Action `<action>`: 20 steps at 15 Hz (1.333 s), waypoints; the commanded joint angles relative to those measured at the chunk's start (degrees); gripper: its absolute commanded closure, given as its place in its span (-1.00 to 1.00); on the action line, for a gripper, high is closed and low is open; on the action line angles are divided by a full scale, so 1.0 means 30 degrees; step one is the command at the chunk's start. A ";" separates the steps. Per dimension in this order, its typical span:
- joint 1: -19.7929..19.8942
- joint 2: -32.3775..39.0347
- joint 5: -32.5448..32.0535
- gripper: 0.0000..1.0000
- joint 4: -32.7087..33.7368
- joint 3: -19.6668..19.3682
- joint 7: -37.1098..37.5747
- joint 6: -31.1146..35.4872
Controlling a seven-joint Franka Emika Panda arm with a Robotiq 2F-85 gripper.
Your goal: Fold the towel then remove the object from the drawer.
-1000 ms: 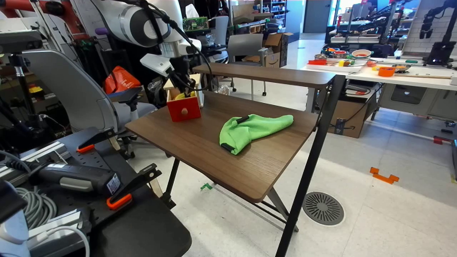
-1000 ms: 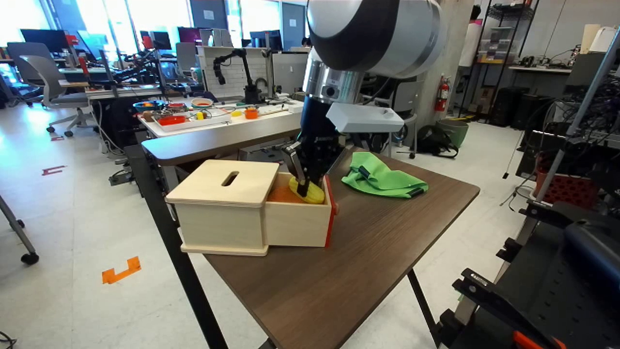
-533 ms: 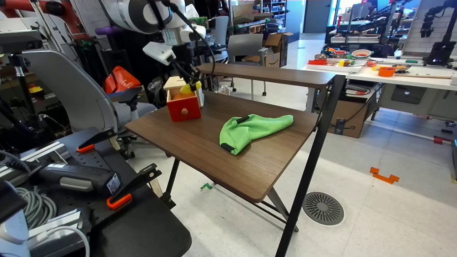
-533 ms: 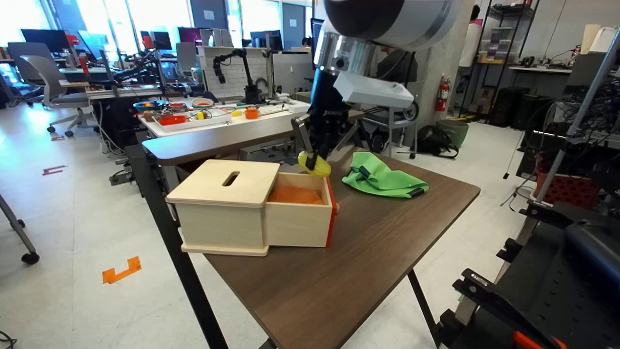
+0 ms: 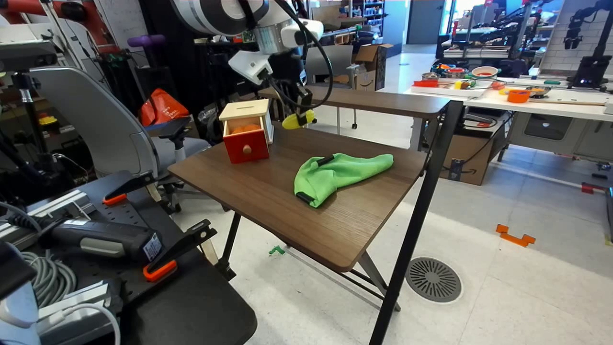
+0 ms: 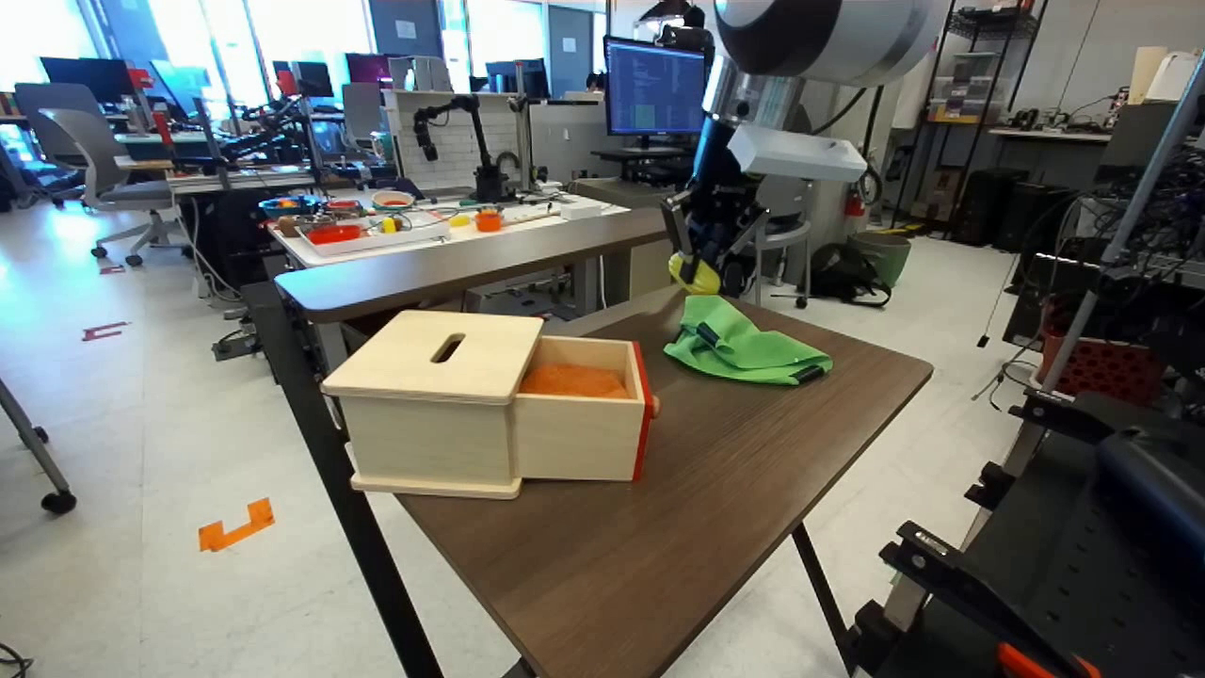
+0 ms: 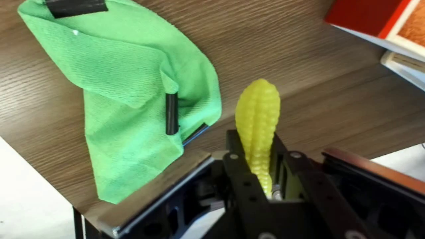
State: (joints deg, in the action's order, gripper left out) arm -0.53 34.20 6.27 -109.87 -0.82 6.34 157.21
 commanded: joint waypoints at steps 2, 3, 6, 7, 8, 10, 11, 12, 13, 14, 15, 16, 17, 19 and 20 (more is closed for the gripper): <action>0.0006 0.1526 0.0024 0.89 0.0529 -0.0316 0.0719 0.0079; 0.0009 0.1782 0.0026 0.89 0.0504 -0.0247 0.0702 -0.0062; -0.0018 0.2524 0.0003 0.89 0.0399 -0.0085 0.0541 -0.0209; -0.0106 0.2782 -0.0062 0.89 0.0409 -0.0152 0.0595 -0.0237; -0.0167 0.2982 -0.0096 0.89 0.0425 -0.0191 0.0628 -0.0386; -0.0292 0.3300 -0.0105 0.86 0.0346 -0.0269 0.0754 -0.0251; -0.0331 0.3303 -0.0172 0.08 0.0317 -0.0308 0.0700 -0.0211; -0.0320 0.3206 -0.0128 0.09 0.0251 -0.0293 0.0721 -0.0179; -0.0377 0.2947 -0.0079 0.03 0.0135 -0.0348 0.0881 -0.0247; -0.0515 0.2547 -0.0098 -0.08 -0.0063 -0.0516 0.1145 -0.0307; -0.0632 0.1952 -0.0120 -0.21 -0.0353 -0.0683 0.1434 -0.0530; -0.0760 0.1458 -0.0124 -0.38 -0.0658 -0.0852 0.1749 -0.0297; -0.0913 0.0705 -0.0063 -0.51 -0.1133 -0.1043 0.2198 -0.0021; -0.1089 -0.0624 -0.0044 -0.81 -0.1811 -0.1274 0.2840 -0.0566; -0.1123 -0.1083 -0.0105 -0.98 -0.2142 -0.1316 0.2995 -0.0510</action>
State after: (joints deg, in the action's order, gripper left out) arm -2.36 37.72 6.20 -111.12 -3.25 12.56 156.79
